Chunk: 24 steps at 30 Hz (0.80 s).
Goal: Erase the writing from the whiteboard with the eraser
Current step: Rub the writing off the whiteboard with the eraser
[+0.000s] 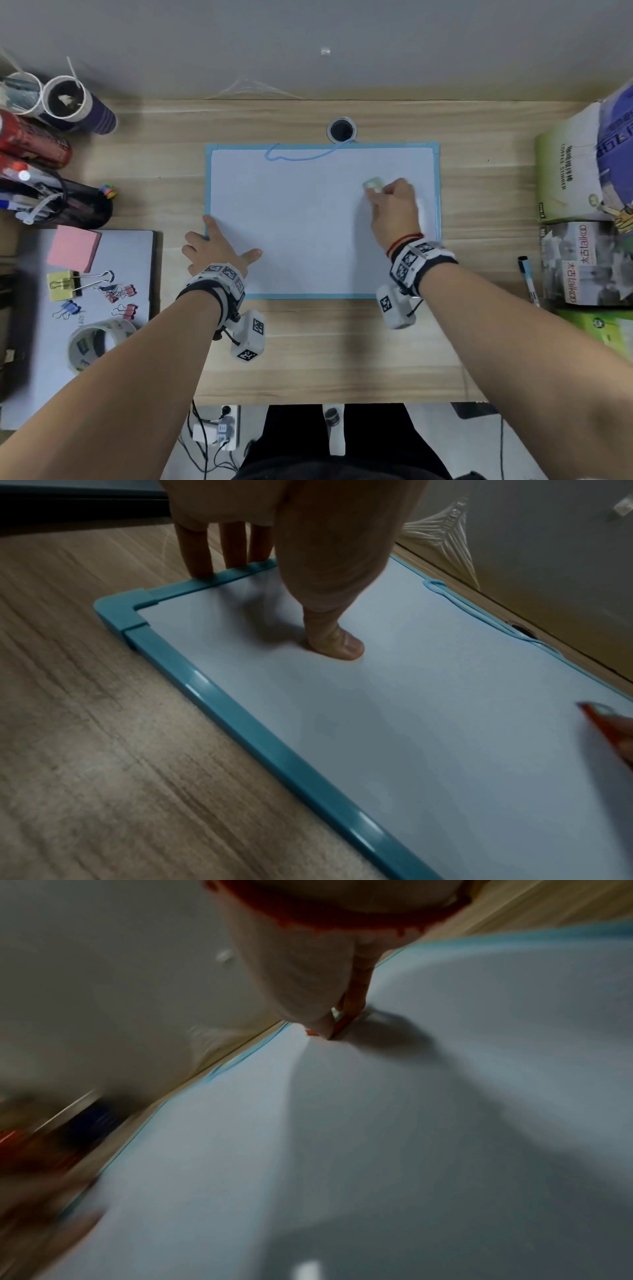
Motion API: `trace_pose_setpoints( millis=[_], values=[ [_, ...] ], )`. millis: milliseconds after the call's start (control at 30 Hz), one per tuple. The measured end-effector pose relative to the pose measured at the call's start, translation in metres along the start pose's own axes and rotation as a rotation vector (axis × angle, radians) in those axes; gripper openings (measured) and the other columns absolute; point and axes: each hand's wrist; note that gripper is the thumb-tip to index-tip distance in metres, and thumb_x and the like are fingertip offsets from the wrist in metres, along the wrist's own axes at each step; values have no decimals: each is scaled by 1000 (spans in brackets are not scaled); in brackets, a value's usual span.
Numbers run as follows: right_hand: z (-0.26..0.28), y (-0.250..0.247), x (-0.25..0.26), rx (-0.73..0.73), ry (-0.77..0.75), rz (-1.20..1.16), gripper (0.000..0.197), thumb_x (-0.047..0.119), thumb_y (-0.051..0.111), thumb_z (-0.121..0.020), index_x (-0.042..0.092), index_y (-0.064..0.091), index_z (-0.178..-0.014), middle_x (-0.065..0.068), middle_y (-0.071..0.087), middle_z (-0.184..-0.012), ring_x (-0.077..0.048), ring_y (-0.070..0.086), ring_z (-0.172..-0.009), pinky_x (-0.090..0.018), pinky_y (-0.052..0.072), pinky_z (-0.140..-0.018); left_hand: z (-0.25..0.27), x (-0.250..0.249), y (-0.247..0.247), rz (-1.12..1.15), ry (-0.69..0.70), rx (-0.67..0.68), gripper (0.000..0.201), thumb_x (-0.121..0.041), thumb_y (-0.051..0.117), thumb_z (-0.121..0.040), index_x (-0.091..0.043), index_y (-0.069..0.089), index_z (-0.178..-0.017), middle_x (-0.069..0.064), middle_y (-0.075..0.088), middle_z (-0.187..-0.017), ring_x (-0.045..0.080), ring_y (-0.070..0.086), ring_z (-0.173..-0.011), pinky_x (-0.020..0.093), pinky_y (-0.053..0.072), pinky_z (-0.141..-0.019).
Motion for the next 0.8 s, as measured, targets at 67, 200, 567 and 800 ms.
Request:
trace_pose_setpoints(
  millis=[67,200,567,800],
  values=[
    [15,11,17,100,-70,-41,12,19,55,-94,10,49,-89,-6,45,-93,-21,49,-76,-32,41,-68,0,0,0,-4,2,0,116,-59,77,-67,-25,6,-153,17,32,-130,36,37,-117,47,46,-85],
    [7,2,6,48,-68,-11,13,21,56,-95,9,50,-94,-7,46,-98,-27,52,-83,-31,43,-73,0,1,0,-8,9,-1,116,-59,76,-67,-25,6,-153,17,32,-131,36,36,-117,47,47,-85],
    [16,21,41,153,-205,69,13,24,54,-95,12,52,-91,-5,49,-93,-22,51,-77,-34,44,-66,-1,1,1,-15,16,-8,117,-60,76,-66,-25,5,-153,15,34,-127,35,38,-115,45,47,-82],
    [-24,8,16,23,-52,71,12,17,56,-93,9,59,-101,-4,46,-98,-27,52,-94,-19,38,-70,-1,2,1,-23,19,-11,119,-62,75,-66,-25,5,-153,15,34,-128,34,38,-115,45,47,-82]
  ],
)
Point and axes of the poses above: each hand's wrist, its own z-axis away from the middle knuckle, its own y-axis out of the palm, x = y × z
